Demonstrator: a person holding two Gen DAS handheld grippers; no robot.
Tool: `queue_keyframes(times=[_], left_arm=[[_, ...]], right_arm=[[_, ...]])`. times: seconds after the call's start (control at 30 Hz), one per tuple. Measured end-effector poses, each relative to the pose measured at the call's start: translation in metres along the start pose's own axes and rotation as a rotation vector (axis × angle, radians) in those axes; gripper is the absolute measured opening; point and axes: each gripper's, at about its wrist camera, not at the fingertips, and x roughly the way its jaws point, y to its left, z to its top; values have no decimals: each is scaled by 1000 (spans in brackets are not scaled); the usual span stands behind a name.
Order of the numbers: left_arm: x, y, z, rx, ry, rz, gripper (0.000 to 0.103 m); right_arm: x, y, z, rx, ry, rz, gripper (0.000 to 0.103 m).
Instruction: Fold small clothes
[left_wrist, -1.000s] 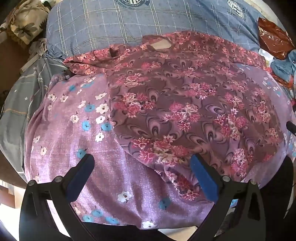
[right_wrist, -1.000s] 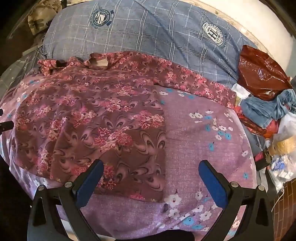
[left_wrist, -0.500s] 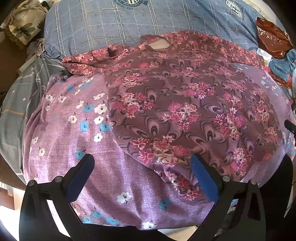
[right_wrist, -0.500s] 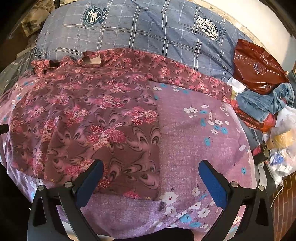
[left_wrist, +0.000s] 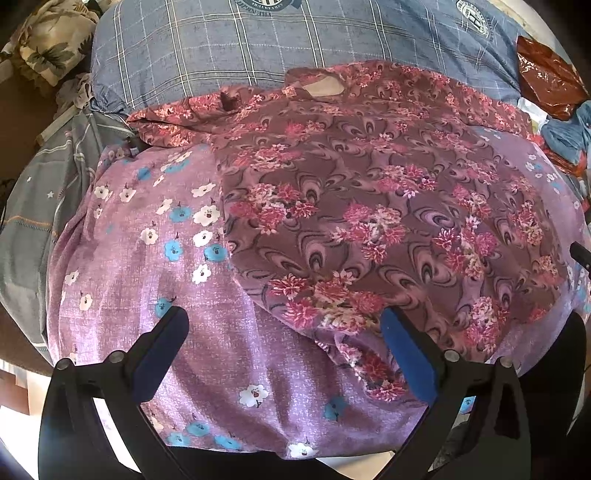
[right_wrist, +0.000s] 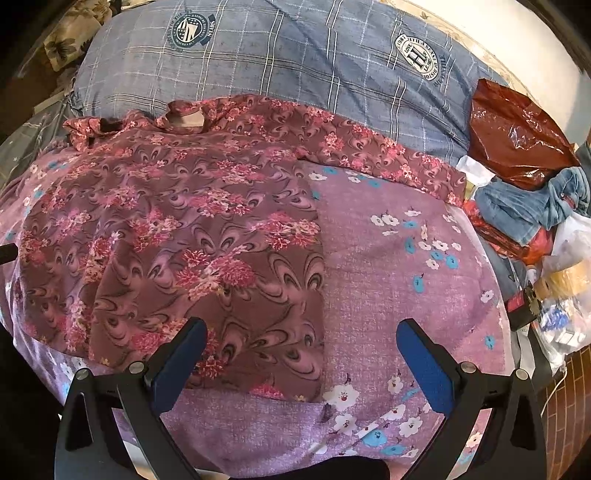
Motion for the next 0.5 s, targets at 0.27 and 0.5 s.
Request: queue_keyframes(times=[0.27,0.5], left_arm=[[2,1,-1,-1,8,8,103],[1,1,-2,-2,11,11,103]], right_arm=[[4,-7,-2,30,10,2,103],[5,-11,-5,51,18,3,103]])
